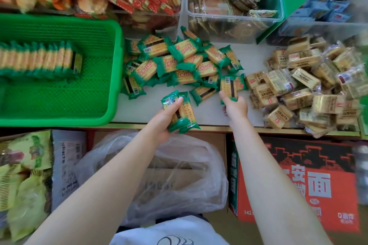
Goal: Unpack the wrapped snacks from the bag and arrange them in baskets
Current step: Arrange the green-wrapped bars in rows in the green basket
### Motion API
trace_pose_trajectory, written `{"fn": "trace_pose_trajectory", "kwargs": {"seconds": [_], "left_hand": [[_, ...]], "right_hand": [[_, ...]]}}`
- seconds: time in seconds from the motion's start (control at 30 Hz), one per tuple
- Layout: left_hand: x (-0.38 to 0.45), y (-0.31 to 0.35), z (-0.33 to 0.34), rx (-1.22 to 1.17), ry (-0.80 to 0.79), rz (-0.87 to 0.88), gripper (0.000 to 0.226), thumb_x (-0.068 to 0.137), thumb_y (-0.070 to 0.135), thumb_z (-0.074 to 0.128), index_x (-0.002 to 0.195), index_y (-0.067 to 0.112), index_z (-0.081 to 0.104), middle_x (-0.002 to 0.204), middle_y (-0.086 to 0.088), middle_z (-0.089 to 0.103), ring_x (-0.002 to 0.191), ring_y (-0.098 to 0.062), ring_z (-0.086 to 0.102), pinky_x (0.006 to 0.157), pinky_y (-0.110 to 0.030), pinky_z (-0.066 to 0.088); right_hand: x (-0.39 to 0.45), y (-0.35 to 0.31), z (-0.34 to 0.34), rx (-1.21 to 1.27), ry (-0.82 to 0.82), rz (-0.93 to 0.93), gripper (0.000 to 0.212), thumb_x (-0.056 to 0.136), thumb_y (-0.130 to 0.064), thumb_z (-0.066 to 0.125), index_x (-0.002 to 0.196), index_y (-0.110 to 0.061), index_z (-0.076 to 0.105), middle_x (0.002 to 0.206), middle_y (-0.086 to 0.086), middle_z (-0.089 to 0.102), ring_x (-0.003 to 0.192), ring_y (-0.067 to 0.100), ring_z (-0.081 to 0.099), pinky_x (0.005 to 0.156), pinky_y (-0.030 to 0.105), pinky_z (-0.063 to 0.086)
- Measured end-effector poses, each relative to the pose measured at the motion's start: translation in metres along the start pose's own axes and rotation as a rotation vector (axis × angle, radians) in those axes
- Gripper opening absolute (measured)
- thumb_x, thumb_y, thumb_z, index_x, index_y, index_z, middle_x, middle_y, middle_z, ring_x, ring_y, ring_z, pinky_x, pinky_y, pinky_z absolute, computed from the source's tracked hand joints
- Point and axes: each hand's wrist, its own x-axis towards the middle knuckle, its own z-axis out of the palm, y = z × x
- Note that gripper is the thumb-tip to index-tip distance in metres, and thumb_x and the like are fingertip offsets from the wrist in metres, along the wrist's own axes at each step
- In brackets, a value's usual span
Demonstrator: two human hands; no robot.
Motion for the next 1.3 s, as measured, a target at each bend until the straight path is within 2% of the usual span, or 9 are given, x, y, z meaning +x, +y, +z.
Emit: {"fn": "trace_pose_trajectory", "kwargs": {"seconds": [0.1,0.3,0.47,0.6,0.7,0.87,0.97,1.07,1.3], "left_hand": [[-0.006,0.007,-0.002,0.017,0.005,0.021,0.044,0.090,0.039,0.070,0.122,0.011,0.063,0.113,-0.012,0.074,0.103,-0.028,0.072,0.089,-0.040,0.057],[-0.028,0.019,0.000,0.113,-0.136,0.094,0.052,0.089,0.054,0.061,0.126,0.019,0.064,0.110,-0.009,0.075,0.097,-0.025,0.074,0.078,-0.035,0.058],[-0.044,0.030,-0.012,0.158,-0.198,0.166,0.071,0.079,0.065,0.067,0.134,0.021,0.059,0.119,-0.011,0.072,0.107,-0.028,0.071,0.094,-0.044,0.055],[-0.061,0.038,-0.025,0.137,-0.209,0.186,0.087,0.068,0.068,0.075,0.137,0.020,0.054,0.123,-0.011,0.070,0.107,-0.028,0.070,0.088,-0.042,0.057],[-0.077,0.045,-0.043,0.111,-0.208,0.199,0.092,0.064,0.059,0.081,0.138,0.013,0.052,0.119,-0.013,0.071,0.101,-0.028,0.071,0.085,-0.040,0.058],[-0.114,0.057,-0.079,-0.106,-0.233,0.208,0.047,0.091,0.042,0.064,0.125,0.011,0.063,0.103,-0.010,0.074,0.089,-0.024,0.072,0.084,-0.036,0.058],[-0.133,0.064,-0.099,-0.249,-0.231,0.244,0.048,0.090,0.042,0.063,0.127,0.011,0.063,0.113,-0.014,0.069,0.106,-0.030,0.067,0.100,-0.045,0.052],[-0.145,0.063,-0.113,-0.236,-0.222,0.283,0.065,0.081,0.035,0.074,0.137,0.008,0.055,0.125,-0.019,0.067,0.114,-0.033,0.066,0.091,-0.043,0.058],[-0.157,0.085,-0.169,-0.116,-0.232,0.468,0.055,0.083,0.027,0.072,0.129,0.001,0.058,0.112,-0.017,0.070,0.098,-0.028,0.070,0.079,-0.037,0.059]], "right_hand": [[-0.038,0.001,-0.006,0.144,-0.067,-0.014,0.029,0.098,-0.035,0.063,0.109,-0.008,0.065,0.082,0.006,0.067,0.058,0.012,0.056,0.049,0.022,0.041],[-0.132,-0.018,0.012,0.174,-0.351,-0.220,0.030,0.095,-0.022,0.068,0.122,-0.016,0.057,0.100,0.003,0.076,0.082,0.016,0.073,0.067,0.030,0.058],[-0.178,-0.039,0.022,0.023,-0.319,-0.417,0.019,0.092,-0.026,0.071,0.104,-0.022,0.057,0.090,-0.001,0.075,0.081,0.015,0.073,0.065,0.033,0.060],[-0.201,-0.045,0.032,-0.095,-0.295,-0.499,0.007,0.100,-0.034,0.059,0.099,-0.027,0.061,0.077,-0.008,0.069,0.069,0.008,0.064,0.060,0.026,0.052],[-0.214,-0.042,0.049,-0.225,-0.187,-0.587,0.031,0.104,-0.041,0.049,0.086,-0.022,0.066,0.066,-0.011,0.054,0.065,0.003,0.051,0.061,0.016,0.038],[-0.240,-0.037,0.092,0.078,-0.159,-0.420,0.035,0.099,-0.047,0.044,0.121,-0.022,0.054,0.113,0.002,0.058,0.099,0.011,0.059,0.086,0.031,0.048],[-0.272,-0.039,0.127,0.511,-0.240,-0.106,0.044,0.105,-0.045,0.037,0.133,-0.016,0.053,0.128,0.010,0.059,0.119,0.021,0.060,0.102,0.037,0.049],[-0.294,-0.057,0.154,0.715,-0.255,0.007,0.045,0.104,-0.045,0.037,0.130,-0.015,0.058,0.124,0.011,0.065,0.109,0.027,0.066,0.091,0.041,0.053],[-0.305,-0.068,0.197,0.306,-0.466,-0.237,0.039,0.107,-0.038,0.033,0.110,-0.023,0.069,0.101,-0.002,0.075,0.096,0.012,0.070,0.073,0.023,0.056]]}}
